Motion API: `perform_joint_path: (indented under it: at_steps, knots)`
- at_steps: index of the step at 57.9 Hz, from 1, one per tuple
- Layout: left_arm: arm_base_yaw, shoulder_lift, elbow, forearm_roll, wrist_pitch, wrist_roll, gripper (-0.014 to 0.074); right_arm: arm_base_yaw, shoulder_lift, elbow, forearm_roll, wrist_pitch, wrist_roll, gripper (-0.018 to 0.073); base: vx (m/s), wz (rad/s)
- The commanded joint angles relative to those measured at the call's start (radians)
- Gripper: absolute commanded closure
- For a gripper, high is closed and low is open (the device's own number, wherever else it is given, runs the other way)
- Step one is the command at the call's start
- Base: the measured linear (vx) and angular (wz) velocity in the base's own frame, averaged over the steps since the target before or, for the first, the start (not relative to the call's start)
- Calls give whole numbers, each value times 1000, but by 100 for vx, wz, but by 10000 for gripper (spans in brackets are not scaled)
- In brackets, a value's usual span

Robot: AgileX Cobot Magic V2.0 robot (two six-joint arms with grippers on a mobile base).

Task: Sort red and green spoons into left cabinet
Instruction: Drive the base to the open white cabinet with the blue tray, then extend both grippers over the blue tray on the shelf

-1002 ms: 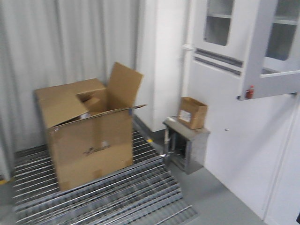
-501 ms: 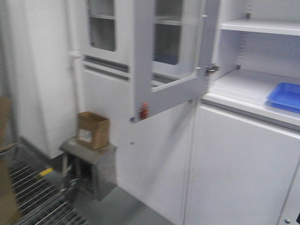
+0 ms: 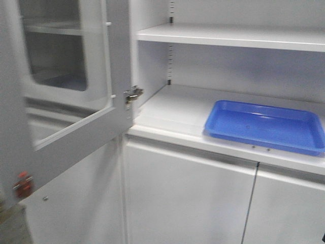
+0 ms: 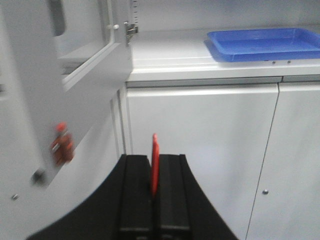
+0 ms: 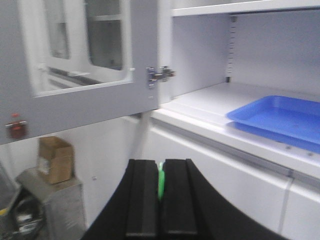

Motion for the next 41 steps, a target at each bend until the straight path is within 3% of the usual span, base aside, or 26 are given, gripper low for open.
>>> perform_joint_path:
  at_steps: [1, 41]
  knots:
    - [-7, 2, -26, -6, -86, -6, 596, -3, 8, -30, -8, 27, -3, 564, 41, -50]
    - [-7, 2, -26, -6, -86, -6, 596, -3, 8, -30, -8, 25, -3, 564, 32, -53]
